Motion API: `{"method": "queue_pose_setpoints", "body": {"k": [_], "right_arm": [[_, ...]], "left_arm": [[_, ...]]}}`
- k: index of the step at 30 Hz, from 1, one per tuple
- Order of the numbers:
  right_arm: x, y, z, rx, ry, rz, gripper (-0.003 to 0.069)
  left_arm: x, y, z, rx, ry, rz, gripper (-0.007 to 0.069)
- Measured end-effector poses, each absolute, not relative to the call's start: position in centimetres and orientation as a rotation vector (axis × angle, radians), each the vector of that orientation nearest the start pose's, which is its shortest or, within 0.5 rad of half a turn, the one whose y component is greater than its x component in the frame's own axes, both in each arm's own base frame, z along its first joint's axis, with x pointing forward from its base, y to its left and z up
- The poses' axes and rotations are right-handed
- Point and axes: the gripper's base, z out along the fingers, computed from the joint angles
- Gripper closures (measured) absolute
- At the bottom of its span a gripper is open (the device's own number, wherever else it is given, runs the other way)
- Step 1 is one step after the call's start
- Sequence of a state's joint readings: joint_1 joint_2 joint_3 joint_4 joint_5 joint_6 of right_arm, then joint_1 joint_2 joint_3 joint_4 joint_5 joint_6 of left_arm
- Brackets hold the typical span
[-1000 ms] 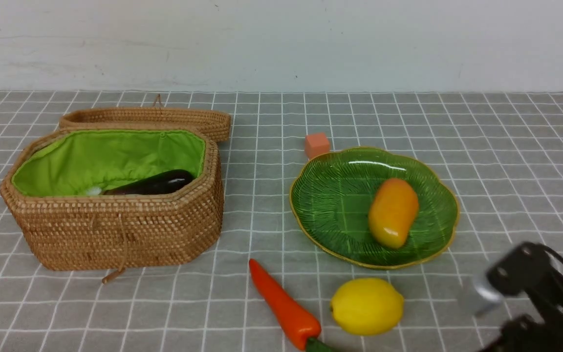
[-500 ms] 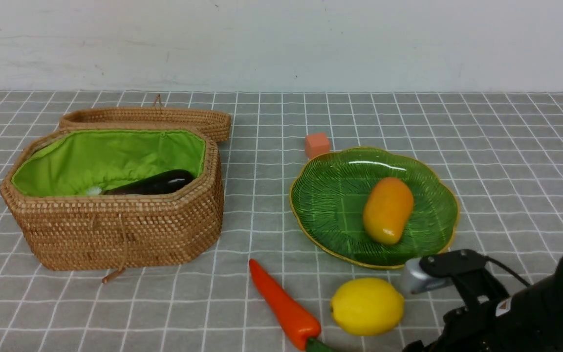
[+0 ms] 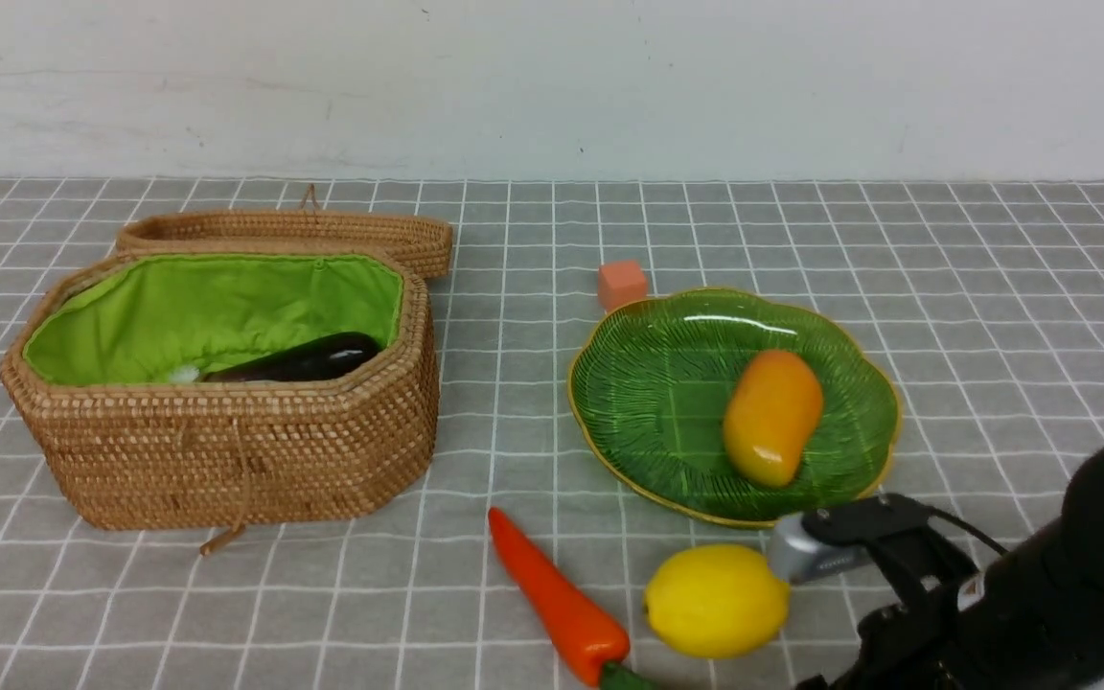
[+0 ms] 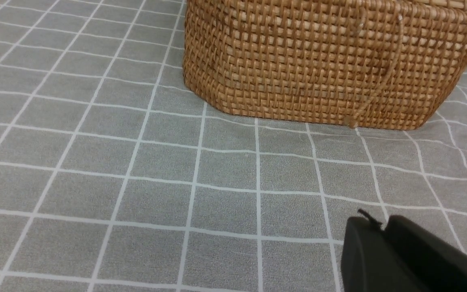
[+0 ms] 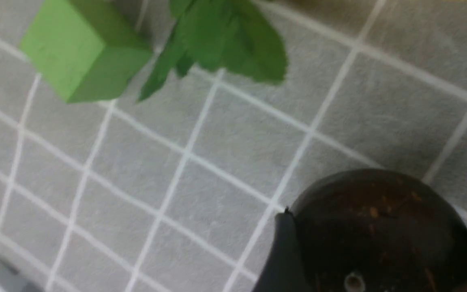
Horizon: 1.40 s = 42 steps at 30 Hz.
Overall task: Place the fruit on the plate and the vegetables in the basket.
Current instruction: Use the right arm to grab a mangosteen and put it into the right plate
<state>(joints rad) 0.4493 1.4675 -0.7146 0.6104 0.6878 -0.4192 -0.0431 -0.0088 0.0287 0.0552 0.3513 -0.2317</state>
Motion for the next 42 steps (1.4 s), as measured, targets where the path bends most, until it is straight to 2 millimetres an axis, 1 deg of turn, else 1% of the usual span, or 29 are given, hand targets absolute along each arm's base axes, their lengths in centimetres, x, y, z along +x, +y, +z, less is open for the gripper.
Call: {"method": "queue_pose_setpoints", "body": {"k": [1, 2, 3, 4, 5, 6, 7, 10, 12, 13, 14, 15, 16, 17, 19, 23, 24, 26, 29, 31, 33, 34, 36, 38, 39, 41, 42], "right_arm": [[21.4, 14.0, 20.1, -0.624, 2.786, 0.664, 0.0132], [21.7, 14.1, 20.7, -0.622, 2.782, 0.679, 0.0132], [21.8, 14.1, 20.9, -0.620, 2.781, 0.682, 0.0132], [22.3, 14.0, 21.5, -0.606, 2.774, 0.694, 0.0132], [23.2, 13.8, 22.8, -0.580, 2.752, 0.719, 0.0132], [23.5, 13.7, 23.1, -0.571, 2.746, 0.723, 0.0132], [25.0, 12.9, 24.7, -0.491, 2.702, 0.749, 0.0132], [27.2, 11.2, 26.4, -0.349, 2.628, 0.753, 0.0132], [29.0, 9.7, 27.3, -0.243, 2.564, 0.723, 0.0132], [30.1, 8.6, 27.3, -0.172, 2.529, 0.689, 0.0132], [30.2, 8.5, 27.4, -0.165, 2.527, 0.686, 0.0132], [31.9, 7.0, 26.7, -0.066, 2.476, 0.617, 0.0132], [32.8, 6.4, 26.1, -0.017, 2.455, 0.579, 0.0132], [33.0, 6.3, 25.8, -0.007, 2.456, 0.572, 0.0132], [34.1, 5.8, 24.7, 0.040, 2.437, 0.527, 0.0132], [35.6, 5.6, 22.4, 0.097, 2.440, 0.481, 0.0132], [35.9, 5.6, 21.8, 0.110, 2.446, 0.473, 0.0132], [36.2, 5.5, 21.2, 0.122, 2.451, 0.465, 0.0132], [36.3, 5.5, 21.0, 0.127, 2.452, 0.461, 0.0132], [36.3, 5.5, 21.0, 0.127, 2.449, 0.460, 0.0106], [36.2, 5.5, 21.3, 0.123, 2.446, 0.465, 0.0057], [36.0, 5.5, 21.6, 0.117, 2.444, 0.471, 0.0026], [35.7, 5.6, 22.4, 0.102, 2.440, 0.485, -0.0010], [35.3, 5.7, 23.1, 0.073, 2.434, 0.492, -0.0020], [34.8, 5.8, 24.1, 0.034, 2.419, 0.493, -0.0020], [34.3, 5.8, 25.2, -0.015, 2.398, 0.492, -0.0013], [33.2, 6.1, 26.8, -0.163, 2.372, 0.480, 0.0008]], "left_arm": [[5.3, -0.1, 17.2, -0.140, 1.851, -0.137, 0.0562], [5.3, -0.1, 17.2, -0.140, 1.851, -0.137, 0.0562], [5.3, -0.1, 17.2, -0.140, 1.851, -0.137, 0.0561], [5.3, -0.1, 17.2, -0.140, 1.851, -0.137, 0.0561], [5.3, -0.1, 17.2, -0.140, 1.851, -0.137, 0.0560], [5.3, -0.1, 17.2, -0.140, 1.851, -0.137, 0.0560], [5.3, -0.1, 17.2, -0.140, 1.851, -0.137, 0.0559], [5.3, -0.1, 17.2, -0.140, 1.851, -0.137, 0.0559], [5.3, -0.1, 17.2, -0.140, 1.851, -0.137, 0.0559], [5.3, -0.1, 17.2, -0.140, 1.851, -0.137, 0.0559], [5.3, -0.1, 17.2, -0.140, 1.851, -0.137, 0.0559], [5.3, -0.1, 17.2, -0.140, 1.851, -0.137, 0.0559], [5.3, -0.1, 17.2, -0.140, 1.851, -0.137, 0.0557], [5.3, -0.1, 17.2, -0.140, 1.851, -0.137, 0.0556], [5.3, -0.1, 17.2, -0.140, 1.851, -0.137, 0.0554], [5.3, -0.1, 17.2, -0.140, 1.851, -0.137, 0.0551], [5.3, -0.1, 17.2, -0.140, 1.851, -0.137, 0.0550], [5.3, -0.1, 17.2, -0.140, 1.851, -0.137, 0.0549], [5.3, -0.1, 17.2, -0.140, 1.851, -0.137, 0.0549], [5.3, -0.1, 17.2, -0.140, 1.851, -0.137, 0.0547], [5.3, -0.1, 17.2, -0.140, 1.851, -0.137, 0.0547], [5.3, -0.1, 17.2, -0.140, 1.851, -0.137, 0.0547], [5.3, -0.1, 17.2, -0.140, 1.851, -0.137, 0.0547], [5.3, -0.1, 17.2, -0.140, 1.851, -0.137, 0.0546], [5.3, -0.1, 17.2, -0.140, 1.851, -0.137, 0.0545], [5.3, -0.1, 17.2, -0.140, 1.851, -0.137, 0.0544], [5.3, -0.1, 17.2, -0.140, 1.851, -0.137, 0.0543]]}}
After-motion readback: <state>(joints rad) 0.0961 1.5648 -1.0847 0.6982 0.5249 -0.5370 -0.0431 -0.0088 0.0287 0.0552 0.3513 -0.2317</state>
